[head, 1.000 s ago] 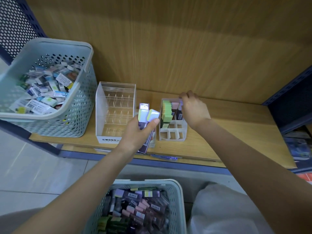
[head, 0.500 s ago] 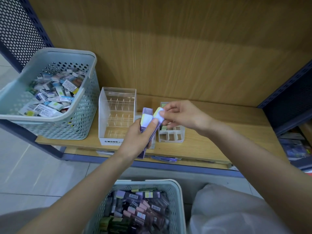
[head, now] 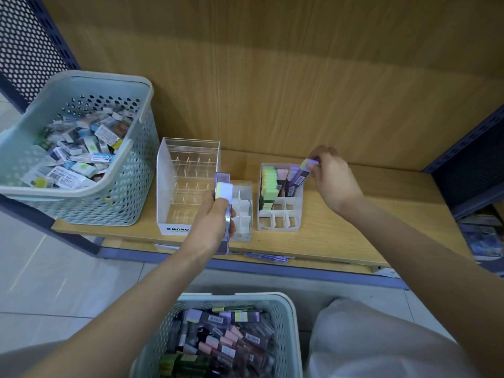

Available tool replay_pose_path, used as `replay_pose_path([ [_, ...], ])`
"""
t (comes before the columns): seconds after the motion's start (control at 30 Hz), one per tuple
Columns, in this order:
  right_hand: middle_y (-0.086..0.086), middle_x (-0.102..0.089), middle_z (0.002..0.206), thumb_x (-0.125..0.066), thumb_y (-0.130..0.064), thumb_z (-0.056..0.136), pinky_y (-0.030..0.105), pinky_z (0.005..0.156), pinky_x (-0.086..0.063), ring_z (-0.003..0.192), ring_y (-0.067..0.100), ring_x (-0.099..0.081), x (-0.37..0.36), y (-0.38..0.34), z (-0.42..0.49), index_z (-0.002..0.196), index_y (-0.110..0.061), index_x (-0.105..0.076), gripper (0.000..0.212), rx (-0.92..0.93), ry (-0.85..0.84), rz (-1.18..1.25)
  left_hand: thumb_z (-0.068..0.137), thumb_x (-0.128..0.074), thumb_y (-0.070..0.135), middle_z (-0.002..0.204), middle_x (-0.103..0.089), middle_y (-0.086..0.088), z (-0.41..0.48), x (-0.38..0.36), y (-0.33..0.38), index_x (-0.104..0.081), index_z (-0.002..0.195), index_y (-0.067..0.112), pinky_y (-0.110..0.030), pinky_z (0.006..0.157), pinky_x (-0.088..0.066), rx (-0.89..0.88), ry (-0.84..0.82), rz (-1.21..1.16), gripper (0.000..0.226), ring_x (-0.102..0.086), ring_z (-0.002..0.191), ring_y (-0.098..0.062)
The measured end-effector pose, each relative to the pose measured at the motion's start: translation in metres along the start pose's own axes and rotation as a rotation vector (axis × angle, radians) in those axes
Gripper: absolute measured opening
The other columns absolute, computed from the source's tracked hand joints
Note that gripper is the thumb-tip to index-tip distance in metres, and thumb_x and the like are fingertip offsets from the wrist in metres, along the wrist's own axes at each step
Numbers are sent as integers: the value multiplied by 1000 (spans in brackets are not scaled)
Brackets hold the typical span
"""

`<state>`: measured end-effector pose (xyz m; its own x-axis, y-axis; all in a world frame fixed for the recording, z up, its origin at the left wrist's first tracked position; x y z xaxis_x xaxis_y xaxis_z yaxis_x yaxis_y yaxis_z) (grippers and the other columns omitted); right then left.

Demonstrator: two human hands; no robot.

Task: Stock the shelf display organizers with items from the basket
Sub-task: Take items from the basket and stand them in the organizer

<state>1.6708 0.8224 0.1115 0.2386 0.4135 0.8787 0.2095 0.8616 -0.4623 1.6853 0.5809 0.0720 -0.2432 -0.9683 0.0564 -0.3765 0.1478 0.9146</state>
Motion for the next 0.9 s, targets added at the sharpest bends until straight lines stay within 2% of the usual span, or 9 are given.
replay_pose_path([
  [0.13,11,-51,116,-43,1,95,31,68,-40,95,26,-60,-15,3,9,114,-7,-50,22,55,-58,-153,97,-32,15,75,-49,-3,5,-3,-2,-43,84,26,-17,44,-40,19,-1,9,20,-44,49,-14],
  [0.2,10,-50,115,-45,7,91,32,64,-40,91,26,-61,-24,3,11,113,-8,-51,27,81,-88,-206,98,-33,15,75,-49,-3,7,-7,-2,-43,85,25,-19,46,-41,29,-4,2,19,-44,50,-14],
  [0.3,9,-48,115,-49,7,89,37,67,-47,86,33,-61,-34,4,13,111,-9,-55,28,112,-131,-261,97,-33,15,76,-50,-2,9,-12,-4,-44,87,25,-25,55,-39,36,-8,8,17,-45,51,-15],
  [0.43,7,-53,113,-52,0,91,33,65,-41,93,29,-61,-40,4,14,110,-11,-55,22,149,-144,-320,97,-33,16,76,-51,-2,8,-18,-4,-42,85,24,-28,59,-37,31,-21,32,17,-45,51,-15],
  [0.53,9,-51,116,-52,-7,93,36,65,-44,94,31,-59,-38,0,13,112,-10,-56,19,194,-121,-402,98,-34,14,75,-49,-3,7,-22,-3,-43,84,23,-26,56,-37,39,-37,-8,19,-43,52,-15],
  [0.67,9,-50,117,-53,4,86,33,60,-36,100,28,-54,-43,-9,9,119,-9,-53,35,265,-115,-555,99,-30,12,70,-48,-4,5,-27,-5,-45,86,22,-21,45,-38,77,-53,-95,22,-40,50,-16],
  [0.73,8,-50,121,-49,8,85,31,65,-35,107,26,-50,-46,-15,6,126,-10,-49,45,280,-133,-559,99,-28,12,68,-47,-4,4,-28,-6,-46,87,20,-20,42,-37,90,-54,-139,23,-40,49,-17],
  [0.8,8,-49,126,-47,6,87,32,75,-38,113,26,-47,-43,-21,1,131,-10,-47,47,257,-127,-486,100,-27,13,68,-46,-4,2,-29,-6,-47,89,21,-22,45,-37,85,-58,-146,24,-40,50,-16],
  [0.9,8,-50,121,-43,-4,94,31,80,-42,109,24,-51,-22,-34,-10,126,-9,-52,33,183,-28,-129,101,-27,16,67,-46,-3,-1,-31,-8,-50,104,15,-22,47,-38,94,-62,-171,22,-41,50,-15],
])
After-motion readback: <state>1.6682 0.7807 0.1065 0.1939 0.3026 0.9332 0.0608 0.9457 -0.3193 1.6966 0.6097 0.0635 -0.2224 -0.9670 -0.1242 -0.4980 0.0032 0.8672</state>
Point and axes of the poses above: each hand's wrist, its own z-axis towards the middle knuckle, its own x-axis out of the back of the hand, y = z × x, the point moved 9 cm from there along z, towards the middle knuckle
